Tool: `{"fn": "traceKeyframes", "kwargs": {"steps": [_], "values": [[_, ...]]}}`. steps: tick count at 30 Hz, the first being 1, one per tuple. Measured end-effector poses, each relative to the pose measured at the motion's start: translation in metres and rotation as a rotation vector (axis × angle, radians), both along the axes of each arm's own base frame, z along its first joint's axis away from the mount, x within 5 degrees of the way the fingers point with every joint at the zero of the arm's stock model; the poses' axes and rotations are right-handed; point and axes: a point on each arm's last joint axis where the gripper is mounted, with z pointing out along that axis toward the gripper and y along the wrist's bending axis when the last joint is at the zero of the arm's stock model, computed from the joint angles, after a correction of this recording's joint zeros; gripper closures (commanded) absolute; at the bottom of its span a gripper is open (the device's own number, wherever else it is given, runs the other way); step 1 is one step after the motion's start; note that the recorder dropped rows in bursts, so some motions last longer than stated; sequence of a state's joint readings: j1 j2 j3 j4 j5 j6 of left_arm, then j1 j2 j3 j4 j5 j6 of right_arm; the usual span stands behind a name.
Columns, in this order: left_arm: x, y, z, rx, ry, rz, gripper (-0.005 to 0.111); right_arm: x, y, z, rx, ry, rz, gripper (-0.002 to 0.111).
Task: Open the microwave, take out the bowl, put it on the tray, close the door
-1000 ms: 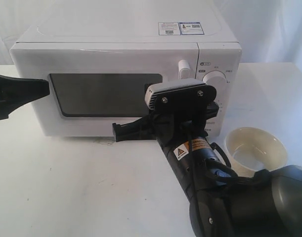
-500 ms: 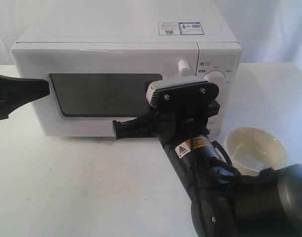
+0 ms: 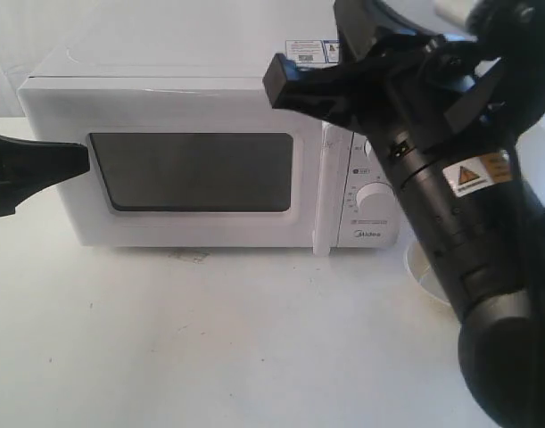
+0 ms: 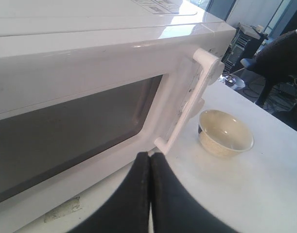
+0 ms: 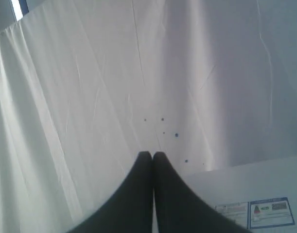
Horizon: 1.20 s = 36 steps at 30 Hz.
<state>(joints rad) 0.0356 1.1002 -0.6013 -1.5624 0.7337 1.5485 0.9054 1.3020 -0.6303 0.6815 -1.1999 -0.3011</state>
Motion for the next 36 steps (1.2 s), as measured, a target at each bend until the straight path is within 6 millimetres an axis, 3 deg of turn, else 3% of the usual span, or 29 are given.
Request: {"fn": "traceKeyframes", "kwargs": {"steps": [6, 12, 18, 27, 36], "values": [[0.0, 0.0, 0.0, 0.0, 0.0, 0.0, 0.107, -0.012, -0.011, 0.016, 0.022, 0.062, 0.068, 0.108], [0.0, 0.0, 0.0, 0.0, 0.0, 0.0, 0.107, -0.018, -0.027, 0.01, -0.161, 0.326, 0.221, 0.108], [0.0, 0.0, 0.0, 0.0, 0.0, 0.0, 0.107, -0.029, -0.068, 0.007, -0.157, 0.439, 0.213, 0.108], [0.0, 0.0, 0.0, 0.0, 0.0, 0.0, 0.107, -0.069, -0.129, -0.027, -0.049, 0.433, 0.012, 0.108], [0.0, 0.0, 0.0, 0.0, 0.0, 0.0, 0.107, -0.116, -0.156, -0.056, 0.013, 0.329, -0.109, 0.108]]}}
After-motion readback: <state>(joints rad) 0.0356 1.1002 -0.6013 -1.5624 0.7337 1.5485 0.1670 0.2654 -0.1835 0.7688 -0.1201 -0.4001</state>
